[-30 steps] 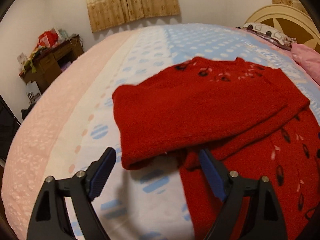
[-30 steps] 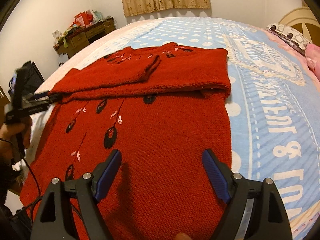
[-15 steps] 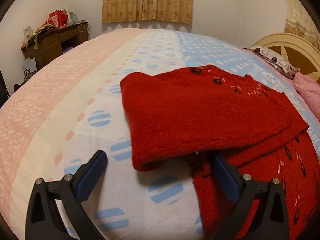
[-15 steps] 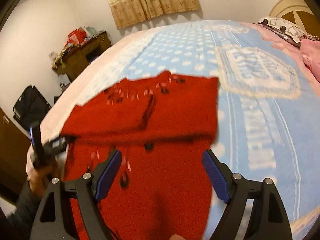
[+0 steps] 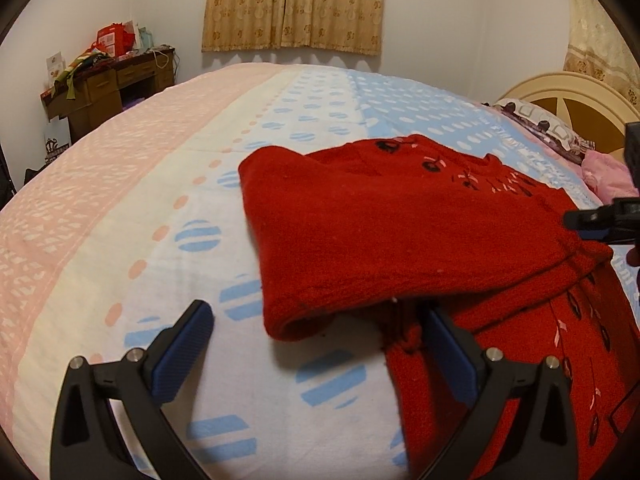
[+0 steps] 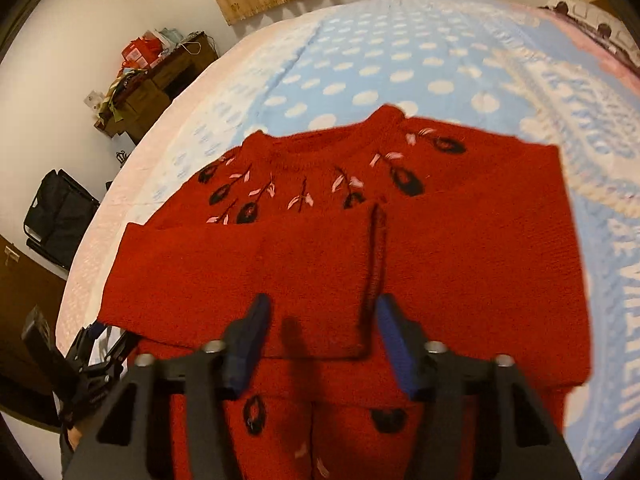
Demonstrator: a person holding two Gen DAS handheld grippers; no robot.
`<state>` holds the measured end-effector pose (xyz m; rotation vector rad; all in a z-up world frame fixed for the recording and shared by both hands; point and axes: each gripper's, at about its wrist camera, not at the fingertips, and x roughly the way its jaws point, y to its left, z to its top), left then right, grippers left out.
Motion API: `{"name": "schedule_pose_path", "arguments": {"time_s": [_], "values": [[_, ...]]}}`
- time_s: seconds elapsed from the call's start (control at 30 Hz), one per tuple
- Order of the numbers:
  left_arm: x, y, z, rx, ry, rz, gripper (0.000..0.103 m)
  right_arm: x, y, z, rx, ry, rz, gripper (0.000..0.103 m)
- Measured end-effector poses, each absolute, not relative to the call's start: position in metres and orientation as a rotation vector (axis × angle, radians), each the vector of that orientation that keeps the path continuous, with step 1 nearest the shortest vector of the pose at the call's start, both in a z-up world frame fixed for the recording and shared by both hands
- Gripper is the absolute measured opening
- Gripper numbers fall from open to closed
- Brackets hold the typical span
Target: Fold small clothes
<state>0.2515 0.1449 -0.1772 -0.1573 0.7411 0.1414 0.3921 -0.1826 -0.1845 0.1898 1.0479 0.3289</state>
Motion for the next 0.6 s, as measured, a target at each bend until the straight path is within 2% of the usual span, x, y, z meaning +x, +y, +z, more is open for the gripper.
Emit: {"name": "schedule_pose_path", "arguments": {"time_s": [0.1,0.3,0.6], "values": [[0.251,0.146,-0.177,-0.159,0.738,0.139,0.103,0.395,-0.174,-0.191,0.184,1.056,0.329,0.049],[0.25,0.146,-0.177,-0.16,0.738,0.138,0.103,0.395,-0.162,-0.19,0.15,1.045,0.347,0.017],[0.251,0.146,-0.178,-0.16,0.738,0.136,0.103,0.381,-0.172,-0.161,0.093,0.938,0.335,0.01]]}}
